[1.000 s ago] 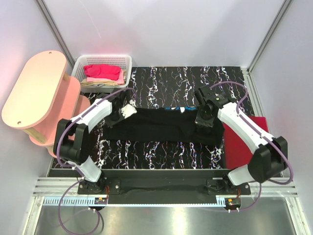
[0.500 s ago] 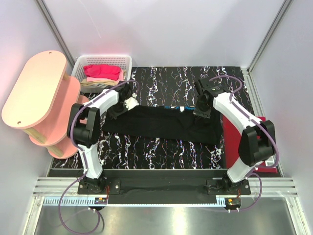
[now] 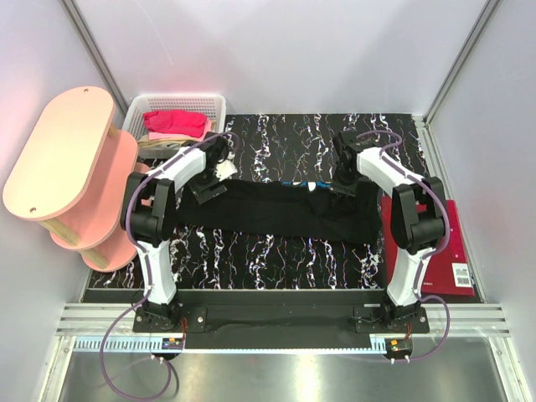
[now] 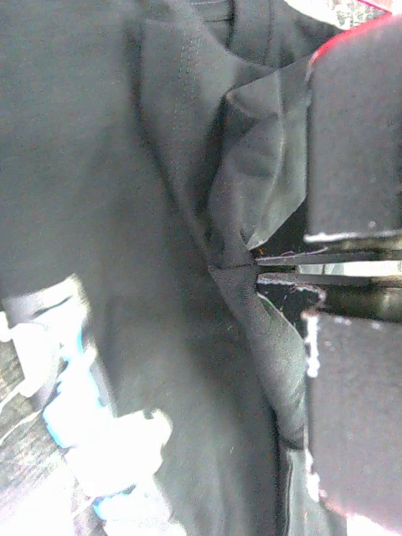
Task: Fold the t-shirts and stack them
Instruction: Fold the tshirt
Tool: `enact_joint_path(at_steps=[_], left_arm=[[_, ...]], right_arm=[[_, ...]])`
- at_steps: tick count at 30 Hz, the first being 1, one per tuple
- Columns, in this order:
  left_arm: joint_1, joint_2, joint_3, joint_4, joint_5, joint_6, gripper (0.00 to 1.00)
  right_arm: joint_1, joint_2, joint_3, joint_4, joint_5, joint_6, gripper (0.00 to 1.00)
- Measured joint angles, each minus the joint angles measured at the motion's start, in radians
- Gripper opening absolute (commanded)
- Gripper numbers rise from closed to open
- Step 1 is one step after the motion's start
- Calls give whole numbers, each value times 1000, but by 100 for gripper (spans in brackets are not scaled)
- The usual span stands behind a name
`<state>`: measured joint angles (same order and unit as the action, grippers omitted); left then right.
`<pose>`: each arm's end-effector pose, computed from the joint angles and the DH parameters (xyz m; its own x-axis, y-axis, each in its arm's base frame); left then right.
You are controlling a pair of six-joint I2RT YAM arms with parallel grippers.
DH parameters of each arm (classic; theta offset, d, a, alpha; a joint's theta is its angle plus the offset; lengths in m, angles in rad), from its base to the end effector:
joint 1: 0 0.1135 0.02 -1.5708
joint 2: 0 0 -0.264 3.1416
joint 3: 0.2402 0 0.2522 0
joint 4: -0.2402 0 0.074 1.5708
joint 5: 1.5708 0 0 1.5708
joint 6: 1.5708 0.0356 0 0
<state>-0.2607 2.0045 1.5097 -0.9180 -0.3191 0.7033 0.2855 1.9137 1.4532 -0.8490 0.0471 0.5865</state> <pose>0.3816 -0.0902 0.1831 -0.6003 0.7957 0.0804 0.7674 0.5448 0.3380 0.3681 0.1063 0.2012 -0.9213 0.3058 -0.2403 0.2884 0.9517 0.1051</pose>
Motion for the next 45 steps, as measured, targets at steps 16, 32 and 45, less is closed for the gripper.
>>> enact_joint_path(at_steps=[16, 32, 45], left_arm=[[-121, -343, -153, 5, 11, -85, 96], [-108, -16, -58, 22, 88, -148, 96], [-99, -47, -150, 98, 87, -154, 95]], right_arm=[[-24, 196, 440, -103, 93, -89, 92], [-25, -174, -137, 46, -122, -51, 57], [-24, 51, -23, 105, -166, -48, 52]])
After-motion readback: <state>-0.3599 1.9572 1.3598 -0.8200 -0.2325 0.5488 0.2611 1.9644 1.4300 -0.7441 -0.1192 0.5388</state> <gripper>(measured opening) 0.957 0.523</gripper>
